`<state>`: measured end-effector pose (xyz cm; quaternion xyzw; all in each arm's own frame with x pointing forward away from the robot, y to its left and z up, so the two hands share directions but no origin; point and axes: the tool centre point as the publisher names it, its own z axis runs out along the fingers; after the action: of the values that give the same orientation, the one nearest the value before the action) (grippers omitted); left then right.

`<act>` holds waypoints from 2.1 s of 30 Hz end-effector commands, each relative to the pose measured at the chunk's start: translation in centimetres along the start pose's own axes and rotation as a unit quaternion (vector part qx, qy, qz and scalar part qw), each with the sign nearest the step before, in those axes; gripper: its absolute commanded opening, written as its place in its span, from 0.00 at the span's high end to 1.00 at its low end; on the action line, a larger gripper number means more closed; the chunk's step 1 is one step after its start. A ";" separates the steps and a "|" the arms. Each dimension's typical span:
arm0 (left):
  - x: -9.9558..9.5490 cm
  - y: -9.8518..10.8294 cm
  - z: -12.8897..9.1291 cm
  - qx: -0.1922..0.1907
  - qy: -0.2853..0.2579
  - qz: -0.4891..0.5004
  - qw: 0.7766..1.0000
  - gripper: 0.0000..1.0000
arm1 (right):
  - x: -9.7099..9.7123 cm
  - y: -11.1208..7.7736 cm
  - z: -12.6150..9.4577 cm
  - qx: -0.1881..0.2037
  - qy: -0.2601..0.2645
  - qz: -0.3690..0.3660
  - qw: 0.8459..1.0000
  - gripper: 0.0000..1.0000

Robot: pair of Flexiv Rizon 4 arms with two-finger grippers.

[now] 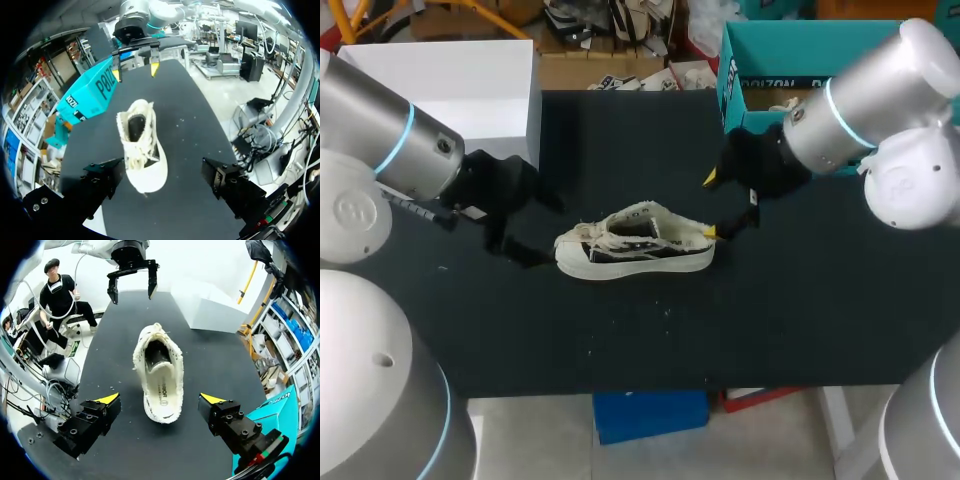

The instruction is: Take the shoe out of the shoebox, open the shoe tongue, remove and reinsert the insole, then place the shoe into the shoebox

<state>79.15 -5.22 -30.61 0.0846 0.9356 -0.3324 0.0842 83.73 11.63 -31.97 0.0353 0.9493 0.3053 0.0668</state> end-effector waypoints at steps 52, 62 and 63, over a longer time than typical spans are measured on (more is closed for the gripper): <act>0.1 0.1 0.1 0.000 -0.002 0.001 1.000 0.00 | -0.7 -4.4 10.5 -0.165 0.051 0.016 0.985 0.00; 0.1 0.1 0.1 0.000 -0.002 0.001 1.000 0.00 | -0.7 -4.5 11.4 -0.169 0.056 0.019 0.984 0.00; 0.1 0.1 0.1 0.000 -0.002 0.001 1.000 0.00 | -0.7 -4.5 11.5 -0.170 0.056 0.019 0.984 0.00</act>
<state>79.15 -5.19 -30.58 0.0846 0.9356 -0.3323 0.0841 85.73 14.22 -43.42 0.0244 0.8858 0.4633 0.0133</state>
